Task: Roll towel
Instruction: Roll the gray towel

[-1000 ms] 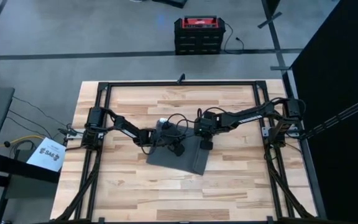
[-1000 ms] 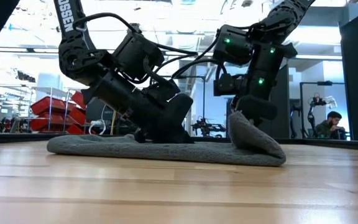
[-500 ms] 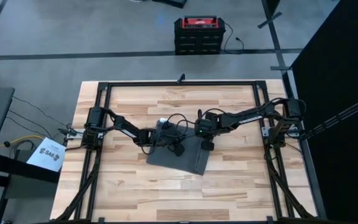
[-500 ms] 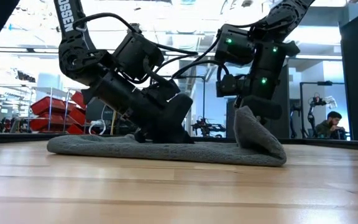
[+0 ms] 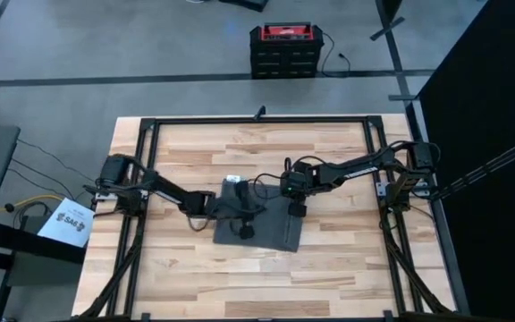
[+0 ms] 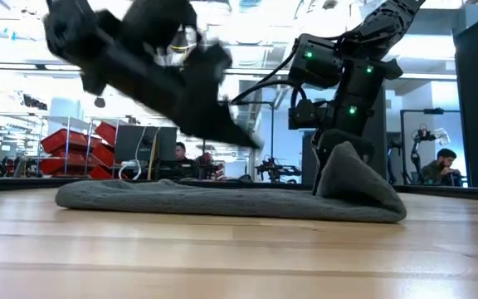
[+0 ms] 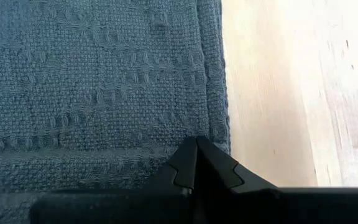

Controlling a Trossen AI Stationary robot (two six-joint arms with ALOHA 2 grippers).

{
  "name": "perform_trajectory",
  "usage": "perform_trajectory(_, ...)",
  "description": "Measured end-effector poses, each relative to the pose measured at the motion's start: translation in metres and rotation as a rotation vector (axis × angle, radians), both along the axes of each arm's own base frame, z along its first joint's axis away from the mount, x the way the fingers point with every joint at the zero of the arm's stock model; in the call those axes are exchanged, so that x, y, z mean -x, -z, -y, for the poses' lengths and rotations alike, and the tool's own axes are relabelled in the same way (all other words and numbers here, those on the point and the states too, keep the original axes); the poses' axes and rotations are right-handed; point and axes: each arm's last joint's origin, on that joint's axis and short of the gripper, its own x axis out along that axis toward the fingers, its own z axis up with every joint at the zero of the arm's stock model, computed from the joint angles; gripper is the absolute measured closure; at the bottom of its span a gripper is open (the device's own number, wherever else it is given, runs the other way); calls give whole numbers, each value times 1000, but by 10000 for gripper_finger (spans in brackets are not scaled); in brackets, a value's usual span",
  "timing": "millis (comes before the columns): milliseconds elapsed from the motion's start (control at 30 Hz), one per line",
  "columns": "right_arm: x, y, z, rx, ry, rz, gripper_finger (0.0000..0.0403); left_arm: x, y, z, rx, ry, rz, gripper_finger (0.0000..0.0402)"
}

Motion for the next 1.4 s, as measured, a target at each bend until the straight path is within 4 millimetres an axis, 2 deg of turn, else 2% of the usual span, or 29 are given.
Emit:
perform_trajectory(133, 0, 0, 0, -2, 0, -1, 403, -8, -18, 31, -44, 136, 50, 386)
perform_trajectory(200, 0, 0, 0, -2, 0, 1, 403, -22, -30, 45, -75, 187, 104, 386)
perform_trajectory(267, 0, 0, 0, -2, 0, 5, 403, -38, -29, 52, -107, 232, 96, 386)
perform_trajectory(367, 0, 0, 0, -2, 0, 3, 403, -61, -23, 53, -146, 309, 51, 386)
perform_trajectory(533, 1, 1, 0, -5, 1, -15, 403, -92, -26, 51, -185, 313, 36, 386)
perform_trajectory(667, 2, 1, -4, -3, -4, -24, 403, -107, -11, 53, -175, 327, -60, 386)
perform_trajectory(767, 2, 1, -4, -3, -6, -27, 403, -111, 5, 57, -144, 320, -162, 386)
perform_trajectory(867, 4, 2, -4, -4, -6, -46, 403, -106, 20, 62, -97, 302, -262, 386)
perform_trajectory(1167, 5, -2, -5, -5, -12, -44, 403, -95, 24, 87, -16, 284, -315, 386)
perform_trajectory(1267, 11, -17, -8, -14, -31, -35, 403, -96, 30, 88, -5, 261, -317, 386)
perform_trajectory(1400, 16, -59, -10, -8, -36, 130, 403, -99, 39, 89, 7, 232, -303, 386)
